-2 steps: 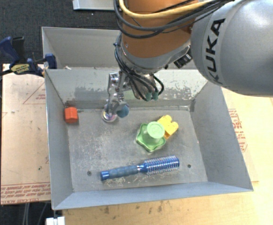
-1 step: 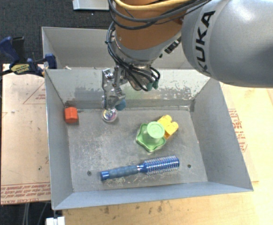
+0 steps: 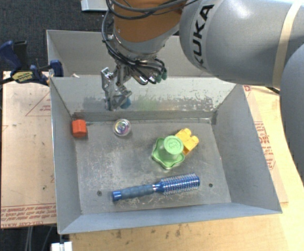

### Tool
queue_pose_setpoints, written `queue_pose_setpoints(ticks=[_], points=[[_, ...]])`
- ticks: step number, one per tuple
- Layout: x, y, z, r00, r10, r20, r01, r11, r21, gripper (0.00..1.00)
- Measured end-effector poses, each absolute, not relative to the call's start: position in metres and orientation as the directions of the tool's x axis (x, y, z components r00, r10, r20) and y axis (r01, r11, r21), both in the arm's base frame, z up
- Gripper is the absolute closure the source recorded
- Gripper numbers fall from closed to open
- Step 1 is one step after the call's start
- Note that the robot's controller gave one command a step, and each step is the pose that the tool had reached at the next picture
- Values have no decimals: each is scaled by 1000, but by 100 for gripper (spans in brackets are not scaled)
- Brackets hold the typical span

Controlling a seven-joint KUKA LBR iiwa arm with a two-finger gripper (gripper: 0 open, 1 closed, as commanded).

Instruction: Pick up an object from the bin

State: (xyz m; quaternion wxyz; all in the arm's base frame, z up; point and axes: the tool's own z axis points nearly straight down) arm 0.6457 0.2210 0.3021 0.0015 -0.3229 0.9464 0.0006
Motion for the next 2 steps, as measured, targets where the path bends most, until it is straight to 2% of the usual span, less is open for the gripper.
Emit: queue_pose_setpoints(ticks=[1, 2], points=[[545, 234, 177, -775, -632, 9, -632, 775, 6, 100], [542, 230, 243, -781, -625, -9, -625, 781, -2, 100]])
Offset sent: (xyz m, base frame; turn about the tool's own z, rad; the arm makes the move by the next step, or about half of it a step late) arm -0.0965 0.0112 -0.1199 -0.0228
